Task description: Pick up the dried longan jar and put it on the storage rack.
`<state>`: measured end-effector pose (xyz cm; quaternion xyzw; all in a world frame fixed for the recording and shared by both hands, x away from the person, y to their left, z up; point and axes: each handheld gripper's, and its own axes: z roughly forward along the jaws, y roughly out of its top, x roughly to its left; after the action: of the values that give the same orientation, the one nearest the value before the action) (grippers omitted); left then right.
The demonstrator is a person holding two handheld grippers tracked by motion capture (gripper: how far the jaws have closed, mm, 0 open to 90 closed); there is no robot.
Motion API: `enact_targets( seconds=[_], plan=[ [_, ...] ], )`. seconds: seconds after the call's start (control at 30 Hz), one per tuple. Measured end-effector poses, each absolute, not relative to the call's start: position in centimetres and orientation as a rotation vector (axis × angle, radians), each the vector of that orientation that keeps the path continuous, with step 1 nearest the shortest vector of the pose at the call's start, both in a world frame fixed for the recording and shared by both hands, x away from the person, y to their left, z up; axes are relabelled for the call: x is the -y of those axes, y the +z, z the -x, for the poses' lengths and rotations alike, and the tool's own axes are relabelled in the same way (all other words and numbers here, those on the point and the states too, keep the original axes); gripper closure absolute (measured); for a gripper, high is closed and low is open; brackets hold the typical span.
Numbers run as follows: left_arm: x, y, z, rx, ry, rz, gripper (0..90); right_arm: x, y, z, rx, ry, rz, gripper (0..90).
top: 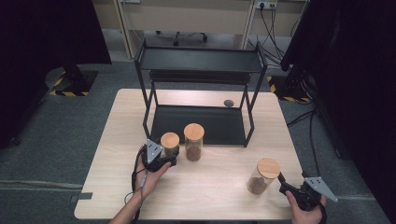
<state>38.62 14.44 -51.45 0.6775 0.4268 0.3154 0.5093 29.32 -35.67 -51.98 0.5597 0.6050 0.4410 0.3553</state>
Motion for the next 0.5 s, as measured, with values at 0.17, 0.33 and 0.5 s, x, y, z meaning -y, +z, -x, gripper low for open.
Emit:
enact_targets(
  seconds=[0.17,0.33,0.5],
  plan=[
    [-14.4,-51.7,-39.2,-1.040,0.754,-1.634,18.6,35.7,-52.0,-29.3,-1.564,1.139,-1.445,4.5],
    [-14.2,-51.9,-39.8,-1.033,0.741,-1.646,20.3,35.7,-52.0,-29.3,-1.564,1.140,-1.445,4.5],
    [-14.2,-52.0,-40.2,-1.021,0.744,-1.653,23.6,35.7,-52.0,-29.3,-1.564,1.140,-1.444,4.5]
  ],
)
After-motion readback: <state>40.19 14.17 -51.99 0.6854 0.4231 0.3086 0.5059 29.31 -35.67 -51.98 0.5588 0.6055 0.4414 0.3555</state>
